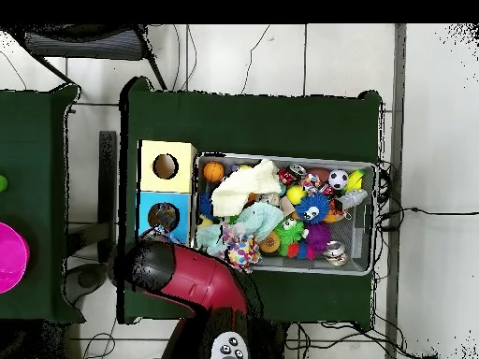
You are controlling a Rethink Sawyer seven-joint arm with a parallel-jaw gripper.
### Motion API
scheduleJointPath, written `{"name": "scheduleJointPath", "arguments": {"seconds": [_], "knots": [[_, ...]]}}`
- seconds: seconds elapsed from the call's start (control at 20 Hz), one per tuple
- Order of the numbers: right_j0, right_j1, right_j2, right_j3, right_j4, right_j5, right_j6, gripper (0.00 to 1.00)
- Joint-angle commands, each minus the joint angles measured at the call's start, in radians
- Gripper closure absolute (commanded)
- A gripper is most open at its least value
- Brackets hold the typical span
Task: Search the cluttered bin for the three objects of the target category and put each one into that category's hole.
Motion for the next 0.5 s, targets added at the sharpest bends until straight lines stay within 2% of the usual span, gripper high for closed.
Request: {"name": "scheduleJointPath", "arguments": {"seconds": [0.05, 0.2, 0.5], "knots": [[0.006, 0.037, -0.012, -0.068, 0.039, 0.100, 0.284, 1.00], [0.009, 0.036, -0.015, -0.053, 0.034, 0.122, 0.282, 1.00], [0.001, 0.046, 0.002, 0.001, 0.043, 0.081, 0.252, 1.00]]}}
